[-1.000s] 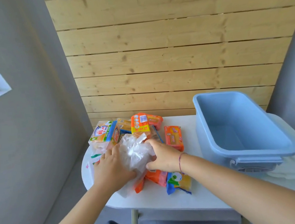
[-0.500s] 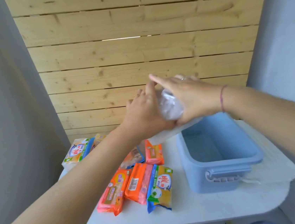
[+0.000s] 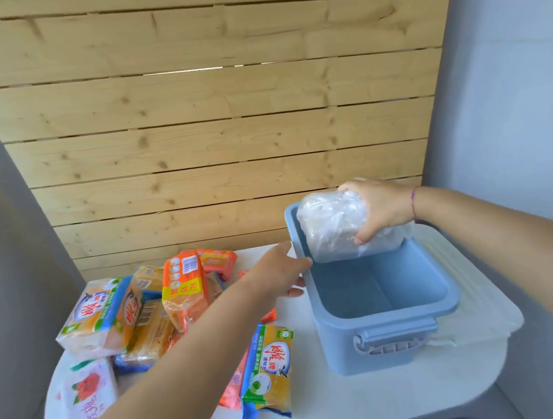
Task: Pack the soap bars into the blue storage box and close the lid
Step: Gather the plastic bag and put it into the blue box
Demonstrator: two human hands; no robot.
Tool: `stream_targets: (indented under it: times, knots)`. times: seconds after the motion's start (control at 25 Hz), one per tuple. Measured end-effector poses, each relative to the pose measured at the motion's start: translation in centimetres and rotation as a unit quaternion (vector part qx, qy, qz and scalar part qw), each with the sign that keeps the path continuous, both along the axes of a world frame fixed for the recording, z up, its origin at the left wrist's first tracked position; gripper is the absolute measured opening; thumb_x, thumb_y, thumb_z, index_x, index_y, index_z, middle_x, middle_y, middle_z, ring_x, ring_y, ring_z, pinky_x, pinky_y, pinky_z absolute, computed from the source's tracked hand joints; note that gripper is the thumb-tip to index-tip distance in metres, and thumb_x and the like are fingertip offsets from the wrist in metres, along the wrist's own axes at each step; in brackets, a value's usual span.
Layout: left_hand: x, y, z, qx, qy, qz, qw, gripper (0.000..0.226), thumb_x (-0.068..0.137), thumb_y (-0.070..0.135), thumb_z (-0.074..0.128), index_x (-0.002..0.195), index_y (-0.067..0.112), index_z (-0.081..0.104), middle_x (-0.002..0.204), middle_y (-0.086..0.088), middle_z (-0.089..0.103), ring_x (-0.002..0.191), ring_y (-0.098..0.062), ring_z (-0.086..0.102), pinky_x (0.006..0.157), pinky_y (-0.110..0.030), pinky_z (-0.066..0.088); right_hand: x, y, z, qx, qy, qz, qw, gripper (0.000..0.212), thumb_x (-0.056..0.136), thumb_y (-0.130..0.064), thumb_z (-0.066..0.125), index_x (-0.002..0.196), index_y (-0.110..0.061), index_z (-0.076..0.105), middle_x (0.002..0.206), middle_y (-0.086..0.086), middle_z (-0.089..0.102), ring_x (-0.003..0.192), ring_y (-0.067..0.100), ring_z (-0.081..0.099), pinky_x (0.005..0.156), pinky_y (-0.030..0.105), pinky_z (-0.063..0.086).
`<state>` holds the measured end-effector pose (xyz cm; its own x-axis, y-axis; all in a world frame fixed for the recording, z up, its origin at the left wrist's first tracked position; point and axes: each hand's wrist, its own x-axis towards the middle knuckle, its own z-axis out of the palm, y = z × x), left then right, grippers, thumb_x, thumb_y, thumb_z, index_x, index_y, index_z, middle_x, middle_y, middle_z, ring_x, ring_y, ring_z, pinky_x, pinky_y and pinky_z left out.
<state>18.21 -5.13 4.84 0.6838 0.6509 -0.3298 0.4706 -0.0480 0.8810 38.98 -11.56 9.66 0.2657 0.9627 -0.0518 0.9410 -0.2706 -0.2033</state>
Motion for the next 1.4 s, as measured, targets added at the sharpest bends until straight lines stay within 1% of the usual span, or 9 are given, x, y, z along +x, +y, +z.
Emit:
stream_targets:
  times: [0.08, 0.16, 0.4, 0.6, 0.72, 0.84, 1.04, 1.28, 1.4]
  knots:
    - [0.0, 0.1, -0.6, -0.032, -0.033, 0.007, 0.999, 0.056, 0.094, 0.012, 0.05, 0.146, 0.014, 0.029, 0.085, -0.007, 0.063, 0.064, -0.014, 0.059, 0.049, -0.018, 0.051, 0.1, 1.2, -1.7, -0.004, -0.006, -0.009, 1.0, 0.097, 0.053, -0.034, 0.086, 0.135, -0.016, 0.038, 0.129, 0.001, 0.044, 0.12, 0.021, 0.044, 0.089, 0.026, 0.037]
    - [-0.2, 0.1, -0.9, -0.046, -0.051, 0.01, 0.998, 0.057, 0.095, 0.011, 0.05, 0.147, 0.015, 0.028, 0.078, -0.003, 0.061, 0.065, -0.014, 0.06, 0.047, -0.017, 0.051, 0.3, 2.3, -3.6, -0.025, -0.019, -0.013, 0.999, 0.098, 0.053, -0.035, 0.085, 0.136, -0.015, 0.036, 0.133, 0.002, 0.044, 0.121, 0.022, 0.044, 0.095, 0.029, 0.039]
    - [-0.5, -0.2, -1.2, -0.04, -0.062, -0.001, 0.997, 0.058, 0.096, 0.013, 0.049, 0.148, 0.018, 0.026, 0.083, -0.006, 0.056, 0.066, -0.013, 0.056, 0.051, -0.017, 0.05, 0.5, 4.4, -8.0, -0.088, -0.082, -0.008, 0.993, 0.079, 0.054, -0.037, 0.081, 0.12, -0.017, 0.043, 0.119, 0.003, 0.047, 0.111, 0.023, 0.048, 0.082, 0.032, 0.043]
    - [-0.2, -0.1, -1.6, -0.018, -0.056, -0.004, 0.998, 0.058, 0.095, 0.016, 0.049, 0.148, 0.02, 0.026, 0.087, -0.01, 0.06, 0.065, -0.014, 0.055, 0.059, -0.022, 0.049, 0.7, 4.9, -10.8, -0.146, -0.11, 0.004, 0.983, 0.078, 0.054, -0.042, 0.078, 0.118, -0.017, 0.043, 0.119, 0.004, 0.043, 0.115, 0.024, 0.044, 0.091, 0.035, 0.044]
    - [0.0, 0.1, -1.8, -0.018, -0.057, 0.004, 0.998, 0.06, 0.095, 0.017, 0.049, 0.149, 0.021, 0.024, 0.085, -0.009, 0.06, 0.064, -0.013, 0.054, 0.059, -0.022, 0.048, 0.3, 5.0, -11.2, -0.141, -0.198, 0.013, 0.97, 0.077, 0.058, -0.049, 0.074, 0.12, -0.017, 0.042, 0.121, 0.005, 0.041, 0.117, 0.025, 0.043, 0.093, 0.038, 0.045]
    - [0.0, 0.2, -2.0, -0.023, -0.06, 0.004, 0.998, 0.06, 0.095, 0.017, 0.049, 0.149, 0.021, 0.023, 0.085, -0.009, 0.061, 0.065, -0.013, 0.054, 0.059, -0.023, 0.047, -0.4, 4.7, -11.3, -0.12, -0.306, 0.055, 0.943, 0.087, 0.068, -0.049, 0.069, 0.138, -0.019, 0.026, 0.126, 0.008, 0.038, 0.116, 0.027, 0.044, 0.086, 0.038, 0.044]
    - [-0.1, 0.1, -2.1, -0.031, -0.061, 0.002, 0.998, 0.06, 0.096, 0.018, 0.048, 0.149, 0.022, 0.021, 0.087, -0.009, 0.06, 0.069, -0.015, 0.054, 0.062, -0.025, 0.047, -0.8, 4.4, -11.3, -0.153, -0.295, 0.083, 0.939, 0.086, 0.086, -0.038, 0.056, 0.148, -0.035, -0.004, 0.133, 0.01, 0.036, 0.119, 0.031, 0.043, 0.079, 0.036, 0.046]
    - [-0.3, 0.4, -2.0, -0.061, -0.079, 0.023, 0.995, 0.062, 0.095, 0.019, 0.051, 0.149, 0.023, 0.022, 0.074, -0.004, 0.059, 0.067, -0.015, 0.053, 0.068, -0.028, 0.048, -1.8, 4.6, -11.0, -0.189, -0.28, 0.04, 0.941, 0.094, 0.083, -0.036, 0.062, 0.147, -0.036, -0.007, 0.139, 0.009, 0.032, 0.127, 0.031, 0.038, 0.092, 0.042, 0.048]
    - [-2.3, 1.2, -1.7, 0.008, -0.094, 0.062, 0.994, 0.061, 0.093, 0.024, 0.055, 0.147, 0.019, 0.027, 0.078, 0.003, 0.054, 0.075, -0.015, 0.056, 0.073, -0.026, 0.049, -2.7, 4.3, -7.7, -0.2, -0.253, 0.023, 0.946, 0.096, 0.077, -0.033, 0.068, 0.148, -0.032, 0.004, 0.142, 0.009, 0.029, 0.128, 0.031, 0.039, 0.1, 0.041, 0.039]
